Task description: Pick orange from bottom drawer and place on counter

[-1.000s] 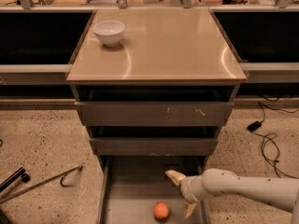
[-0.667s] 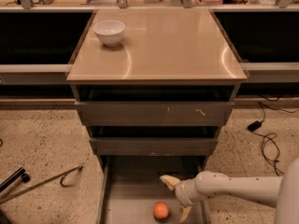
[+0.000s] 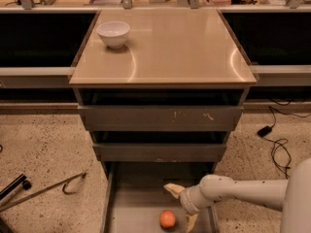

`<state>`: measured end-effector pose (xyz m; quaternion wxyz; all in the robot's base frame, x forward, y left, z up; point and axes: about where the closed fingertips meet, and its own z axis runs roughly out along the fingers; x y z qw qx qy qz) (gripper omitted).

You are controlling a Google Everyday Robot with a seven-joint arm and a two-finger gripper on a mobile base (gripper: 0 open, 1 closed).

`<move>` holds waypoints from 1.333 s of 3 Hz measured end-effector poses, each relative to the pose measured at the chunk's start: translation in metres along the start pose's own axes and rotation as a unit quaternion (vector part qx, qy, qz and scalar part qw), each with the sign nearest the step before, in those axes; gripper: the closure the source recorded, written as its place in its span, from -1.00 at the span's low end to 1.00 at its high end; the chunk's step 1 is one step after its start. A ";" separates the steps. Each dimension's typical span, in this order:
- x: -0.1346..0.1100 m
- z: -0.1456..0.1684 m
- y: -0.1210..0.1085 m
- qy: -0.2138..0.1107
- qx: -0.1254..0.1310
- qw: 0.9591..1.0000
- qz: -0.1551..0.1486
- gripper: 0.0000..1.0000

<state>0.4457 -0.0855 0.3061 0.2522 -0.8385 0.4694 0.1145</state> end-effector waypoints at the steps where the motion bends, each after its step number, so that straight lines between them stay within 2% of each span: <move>1: 0.007 0.017 0.003 -0.006 0.009 1.000 -0.001 -1.00; 3: 0.021 0.076 0.003 -0.034 -0.010 0.999 -0.014 -1.00; 4: 0.020 0.107 0.010 -0.053 -0.033 0.998 -0.017 -1.00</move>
Offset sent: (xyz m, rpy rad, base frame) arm 0.0216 0.0192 -0.0810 0.0469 0.0099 0.0465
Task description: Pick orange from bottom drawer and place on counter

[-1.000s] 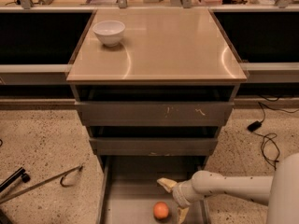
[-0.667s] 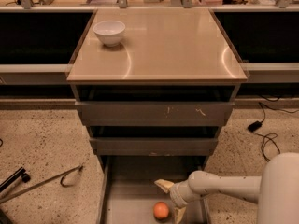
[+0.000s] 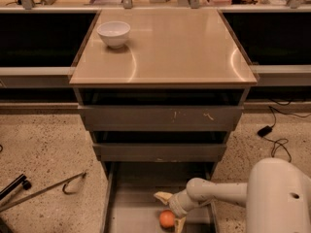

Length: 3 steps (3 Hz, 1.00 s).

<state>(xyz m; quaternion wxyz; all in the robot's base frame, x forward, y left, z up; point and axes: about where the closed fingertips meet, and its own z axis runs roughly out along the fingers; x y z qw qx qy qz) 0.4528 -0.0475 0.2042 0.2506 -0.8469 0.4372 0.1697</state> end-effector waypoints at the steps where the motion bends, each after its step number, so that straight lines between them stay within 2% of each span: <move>1: -0.002 0.027 0.020 -0.019 -0.031 0.999 0.010 -1.00; 3: 0.001 0.031 0.010 -0.016 -0.028 0.999 0.005 -1.00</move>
Offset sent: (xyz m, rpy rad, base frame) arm -0.0242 0.0039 -0.0307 -0.0192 0.0901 0.0316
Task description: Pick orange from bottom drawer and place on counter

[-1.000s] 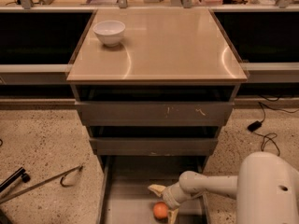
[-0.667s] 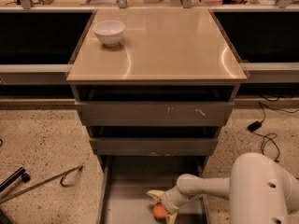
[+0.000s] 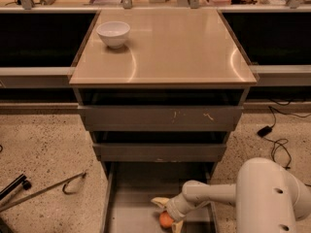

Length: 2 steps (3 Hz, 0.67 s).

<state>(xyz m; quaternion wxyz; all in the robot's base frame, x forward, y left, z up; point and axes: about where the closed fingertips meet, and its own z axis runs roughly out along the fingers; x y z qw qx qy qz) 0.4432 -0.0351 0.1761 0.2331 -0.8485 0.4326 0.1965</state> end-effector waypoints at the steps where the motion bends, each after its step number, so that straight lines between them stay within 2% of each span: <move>1: 0.000 0.000 0.000 0.000 0.000 1.000 0.000 -1.00; 2: -0.007 -0.034 -0.003 0.010 0.019 1.000 -0.001 -1.00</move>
Offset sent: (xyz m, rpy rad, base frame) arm 0.0131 -0.0383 0.0909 0.0101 -0.1100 -0.0676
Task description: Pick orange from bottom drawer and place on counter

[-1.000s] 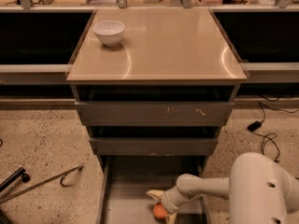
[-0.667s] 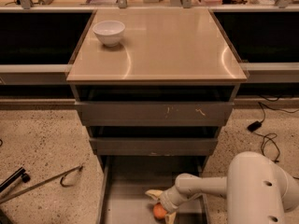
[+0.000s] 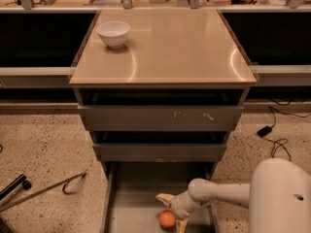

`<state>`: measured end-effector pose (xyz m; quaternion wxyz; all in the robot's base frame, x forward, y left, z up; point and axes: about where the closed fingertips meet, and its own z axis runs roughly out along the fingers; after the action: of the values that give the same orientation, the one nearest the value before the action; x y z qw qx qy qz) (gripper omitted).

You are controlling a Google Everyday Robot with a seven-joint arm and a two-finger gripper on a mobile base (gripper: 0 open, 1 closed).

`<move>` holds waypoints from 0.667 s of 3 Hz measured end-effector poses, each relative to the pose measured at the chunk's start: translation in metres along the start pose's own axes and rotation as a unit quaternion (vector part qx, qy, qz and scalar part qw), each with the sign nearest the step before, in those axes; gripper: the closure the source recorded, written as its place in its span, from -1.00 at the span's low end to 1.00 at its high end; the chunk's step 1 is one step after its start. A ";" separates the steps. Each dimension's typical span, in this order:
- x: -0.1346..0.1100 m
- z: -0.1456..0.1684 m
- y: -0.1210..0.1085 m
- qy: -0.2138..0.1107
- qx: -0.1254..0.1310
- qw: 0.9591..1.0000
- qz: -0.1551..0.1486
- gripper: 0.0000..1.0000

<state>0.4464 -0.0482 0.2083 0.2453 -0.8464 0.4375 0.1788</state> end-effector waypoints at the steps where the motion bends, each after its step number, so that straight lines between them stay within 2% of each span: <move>1: -0.001 -0.005 -0.001 0.002 0.001 1.000 -0.001 -1.00; 2: -0.005 -0.011 0.001 0.010 0.001 1.000 0.004 -1.00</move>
Offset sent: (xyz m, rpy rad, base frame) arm -0.0037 -0.0087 0.0229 -0.0422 -0.0168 -0.0343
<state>0.4440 -0.0517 0.2195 0.2409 -0.8462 0.4436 0.1707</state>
